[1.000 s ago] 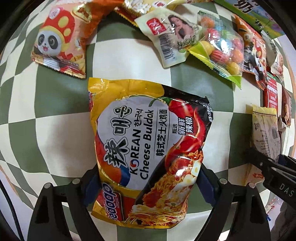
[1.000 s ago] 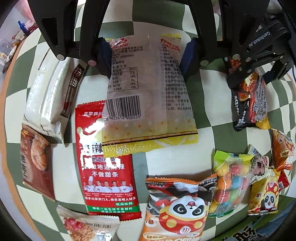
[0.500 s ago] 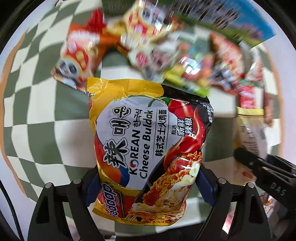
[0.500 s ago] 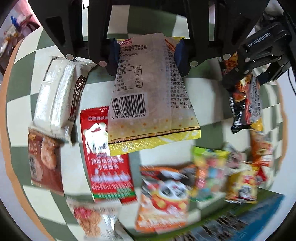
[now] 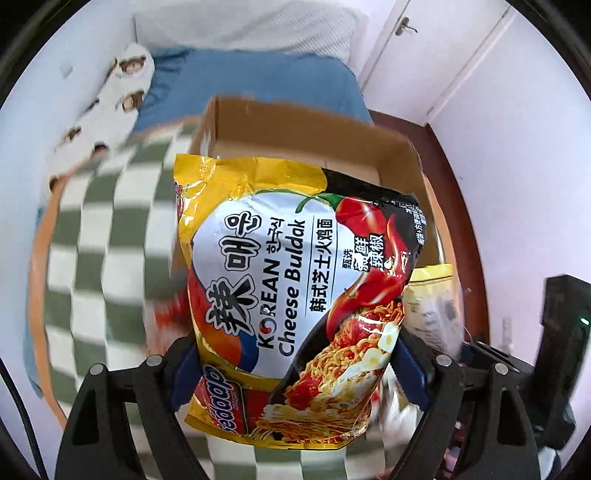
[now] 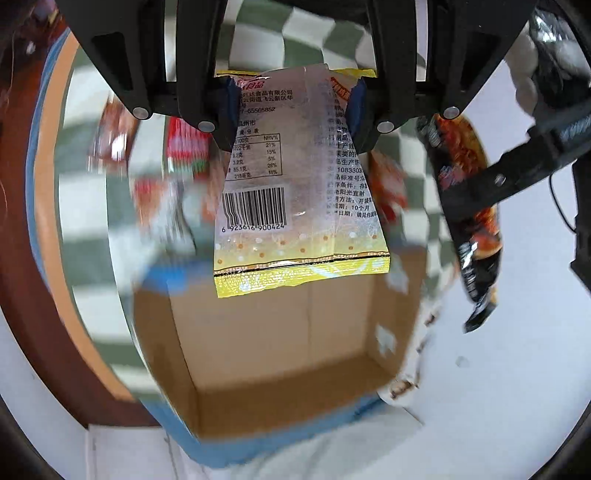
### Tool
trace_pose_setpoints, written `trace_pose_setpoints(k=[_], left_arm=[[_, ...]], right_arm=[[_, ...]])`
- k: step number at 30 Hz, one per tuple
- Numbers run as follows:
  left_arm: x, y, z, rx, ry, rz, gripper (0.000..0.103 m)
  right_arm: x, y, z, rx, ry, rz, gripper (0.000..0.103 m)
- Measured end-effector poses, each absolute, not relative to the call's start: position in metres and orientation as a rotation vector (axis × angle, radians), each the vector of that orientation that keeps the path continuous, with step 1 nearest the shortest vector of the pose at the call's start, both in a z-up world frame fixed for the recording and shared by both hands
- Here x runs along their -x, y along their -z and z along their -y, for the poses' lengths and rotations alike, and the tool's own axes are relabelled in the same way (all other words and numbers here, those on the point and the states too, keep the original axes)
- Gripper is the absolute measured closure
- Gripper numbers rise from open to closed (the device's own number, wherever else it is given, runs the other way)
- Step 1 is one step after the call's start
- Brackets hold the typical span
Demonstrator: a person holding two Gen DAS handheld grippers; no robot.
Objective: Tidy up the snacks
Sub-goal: 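Carry both bags into the cardboard box and open both tools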
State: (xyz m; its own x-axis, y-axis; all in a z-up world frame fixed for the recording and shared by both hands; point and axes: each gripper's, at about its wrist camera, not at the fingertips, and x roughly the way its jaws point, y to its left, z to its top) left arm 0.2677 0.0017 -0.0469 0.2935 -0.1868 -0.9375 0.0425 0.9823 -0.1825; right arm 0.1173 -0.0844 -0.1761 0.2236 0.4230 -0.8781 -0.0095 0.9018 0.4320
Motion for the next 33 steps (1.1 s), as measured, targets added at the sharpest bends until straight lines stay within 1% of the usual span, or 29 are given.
trace_pose_setpoints(k=[2,5,6,11,15,16,17,18,19,20,22,28,33], left_arm=[[-0.306,0.049,-0.006,0.123,0.120,-1.265,0.016],[-0.358,0.068,-0.013,0.116,0.081,-1.309,0.016],[-0.373,0.078,-0.014,0.102,0.068,-1.331,0.016],[-0.433,0.125,-0.021,0.078,0.001,-1.418,0.016],[-0.460,0.159,-0.020,0.074,0.015,-1.500,0.016],[-0.465,0.168,-0.020,0.071,0.017,-1.521,0.015],[-0.469,0.175,-0.020,0.069,0.004,-1.532,0.016],[-0.471,0.178,-0.017,0.057,-0.009,-1.534,0.015],[-0.473,0.182,-0.017,0.043,-0.026,-1.532,0.015],[-0.474,0.185,-0.016,0.039,-0.034,-1.529,0.014],[-0.475,0.185,-0.015,0.056,-0.028,-1.520,0.012],[-0.473,0.179,-0.016,0.110,-0.034,-1.499,0.012],[-0.459,0.164,-0.019,0.123,-0.043,-1.454,0.012]], right_arm=[[-0.152,0.163,0.087,-0.359,-0.320,-1.289,0.057],[-0.223,0.164,0.087,-0.333,-0.323,-1.276,0.057],[-0.234,0.168,0.084,-0.329,-0.326,-1.278,0.057],[-0.306,0.205,0.057,-0.274,-0.320,-1.325,0.057],[-0.350,0.236,0.046,-0.247,-0.329,-1.371,0.057],[-0.362,0.245,0.045,-0.257,-0.340,-1.388,0.055],[-0.375,0.260,0.047,-0.265,-0.349,-1.410,0.050],[-0.382,0.269,0.047,-0.257,-0.348,-1.419,0.030],[-0.390,0.278,0.048,-0.239,-0.343,-1.426,0.014],[-0.395,0.286,0.050,-0.222,-0.344,-1.427,0.011],[-0.401,0.296,0.053,-0.217,-0.345,-1.443,0.011],[-0.404,0.305,0.075,-0.225,-0.308,-1.444,0.011],[-0.393,0.293,0.089,-0.228,-0.270,-1.413,0.011]])
